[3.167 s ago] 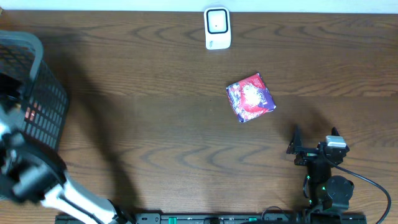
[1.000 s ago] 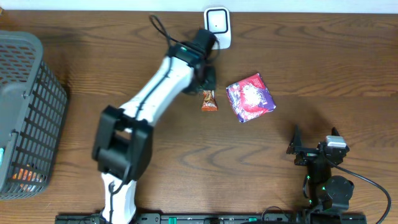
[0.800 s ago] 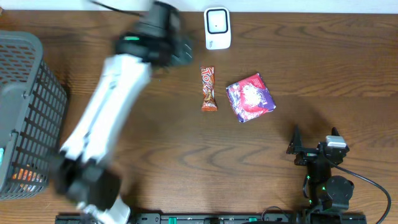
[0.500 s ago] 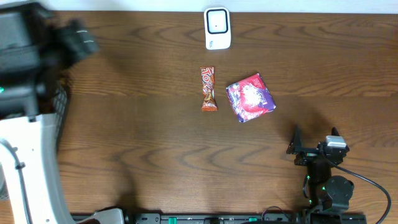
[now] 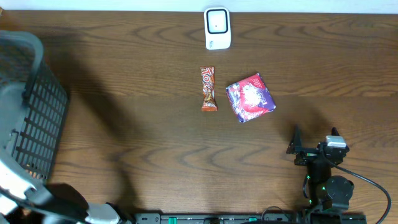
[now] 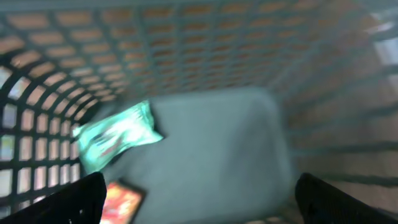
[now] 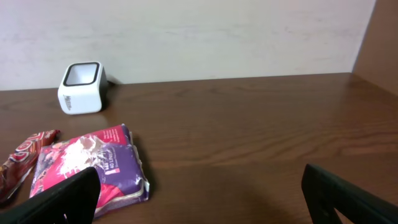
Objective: Scan the item barcode
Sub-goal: 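Reach the left gripper into the basket and grasp the mint-green pack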
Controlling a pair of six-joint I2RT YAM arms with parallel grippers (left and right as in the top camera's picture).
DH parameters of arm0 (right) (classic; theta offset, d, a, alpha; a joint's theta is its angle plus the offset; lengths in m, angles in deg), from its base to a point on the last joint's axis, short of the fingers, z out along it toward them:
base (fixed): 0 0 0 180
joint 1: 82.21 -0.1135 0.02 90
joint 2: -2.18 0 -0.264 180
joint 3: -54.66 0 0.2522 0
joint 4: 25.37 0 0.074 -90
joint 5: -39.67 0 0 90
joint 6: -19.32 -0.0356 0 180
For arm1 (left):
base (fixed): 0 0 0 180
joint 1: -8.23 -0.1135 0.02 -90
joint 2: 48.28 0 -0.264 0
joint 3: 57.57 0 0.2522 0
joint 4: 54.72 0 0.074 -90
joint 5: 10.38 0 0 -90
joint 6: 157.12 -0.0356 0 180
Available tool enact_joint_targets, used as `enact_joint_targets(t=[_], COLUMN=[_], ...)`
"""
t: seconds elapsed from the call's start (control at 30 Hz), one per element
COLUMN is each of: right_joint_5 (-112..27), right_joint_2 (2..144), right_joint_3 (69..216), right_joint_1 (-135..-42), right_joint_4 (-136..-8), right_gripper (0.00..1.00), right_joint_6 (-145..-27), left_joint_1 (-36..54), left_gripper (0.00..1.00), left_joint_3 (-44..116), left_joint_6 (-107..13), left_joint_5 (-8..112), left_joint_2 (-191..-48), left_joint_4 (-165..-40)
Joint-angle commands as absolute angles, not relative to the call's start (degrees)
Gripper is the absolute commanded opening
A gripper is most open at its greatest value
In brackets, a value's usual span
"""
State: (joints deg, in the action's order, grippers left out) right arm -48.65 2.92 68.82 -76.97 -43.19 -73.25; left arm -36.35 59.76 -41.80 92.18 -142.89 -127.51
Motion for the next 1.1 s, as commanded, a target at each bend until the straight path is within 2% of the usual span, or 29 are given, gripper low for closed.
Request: enact_joint_targets(t=[0.0,0.27,0.5,0.6,0.73,1.07], right_joint_5=[-48.70,-48.70,-48.70,-48.70,-48.70,-48.70], right_joint_2=[2.72,2.72,2.72,2.72,2.72,2.72], right_joint_3=[68.73,68.73,68.73,68.73,68.73,68.73], right_joint_1=[-76.78,-76.78,-76.78,-76.78,-76.78,-76.78], right_joint_4=[-43.43,-43.43,-43.41,-43.43,-43.41,-43.43], right_gripper=[0.99,0.99,0.99,0.99,0.99,0.99], right_joint_6=[-73.84,-73.84,-73.84,-73.84,-73.84,-73.84], left_joint_1=[-36.59,-36.87,-37.75,-38.73,-40.28,-43.54], left_gripper=[0.96,0.96,0.96,0.89,0.86,0.85], left_joint_3=[58.78,58.69,57.47,56.75,56.42,51.72], left_joint_6=[-41.71,-41.38,-51.72,-56.81,-60.16,-71.74], left_joint_5=[98.96,108.86,108.81,108.86,108.86,105.82], left_joint_2=[-146.96,-152.36,-157.71,-160.49,-163.02,-164.88], left_joint_4=[-129.58,-130.63,-130.98,-130.81,-130.63,-123.68])
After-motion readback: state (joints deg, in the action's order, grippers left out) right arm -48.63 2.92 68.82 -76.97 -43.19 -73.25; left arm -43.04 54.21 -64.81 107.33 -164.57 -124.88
